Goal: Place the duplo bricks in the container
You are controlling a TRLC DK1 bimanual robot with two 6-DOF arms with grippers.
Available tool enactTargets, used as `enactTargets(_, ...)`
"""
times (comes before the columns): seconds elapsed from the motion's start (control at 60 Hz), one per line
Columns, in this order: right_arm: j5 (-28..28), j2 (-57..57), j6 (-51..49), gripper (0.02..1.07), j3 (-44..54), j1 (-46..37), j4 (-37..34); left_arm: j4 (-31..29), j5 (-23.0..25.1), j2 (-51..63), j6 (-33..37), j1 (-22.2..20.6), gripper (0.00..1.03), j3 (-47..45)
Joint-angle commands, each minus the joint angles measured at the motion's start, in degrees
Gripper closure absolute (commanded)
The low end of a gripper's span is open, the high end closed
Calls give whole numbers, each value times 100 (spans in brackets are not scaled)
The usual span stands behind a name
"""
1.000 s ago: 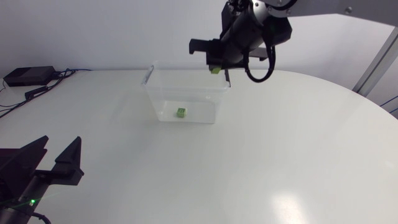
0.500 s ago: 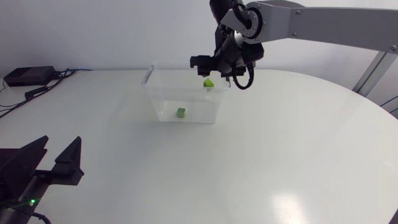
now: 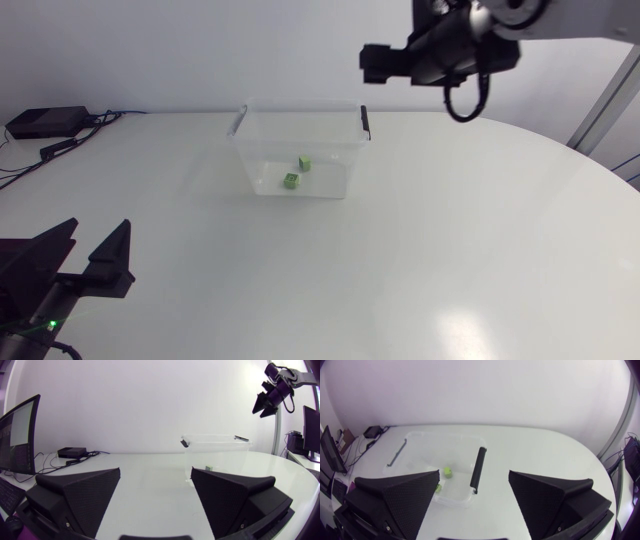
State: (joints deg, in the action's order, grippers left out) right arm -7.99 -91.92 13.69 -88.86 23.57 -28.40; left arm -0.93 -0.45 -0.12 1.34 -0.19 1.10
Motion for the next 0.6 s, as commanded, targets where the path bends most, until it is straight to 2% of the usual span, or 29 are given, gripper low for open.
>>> enactTargets(0.0, -45, 790, -192, 6, 475, -98, 265, 31, -17, -58, 33, -17, 4, -93)
enactTargets(0.217, -563, 2222, -640, 6, 1336, -160, 617, 31, -17, -58, 33, -17, 4, -102)
enactTargets(0.417, -722, 3962, -1132, 6, 3173, -125, 1575, 40, -17, -58, 33, -17, 4, -102)
enactTargets(0.583, -757, 5421, -1202, 6, 4333, 367, 1970, 31, -17, -58, 33, -17, 4, -102)
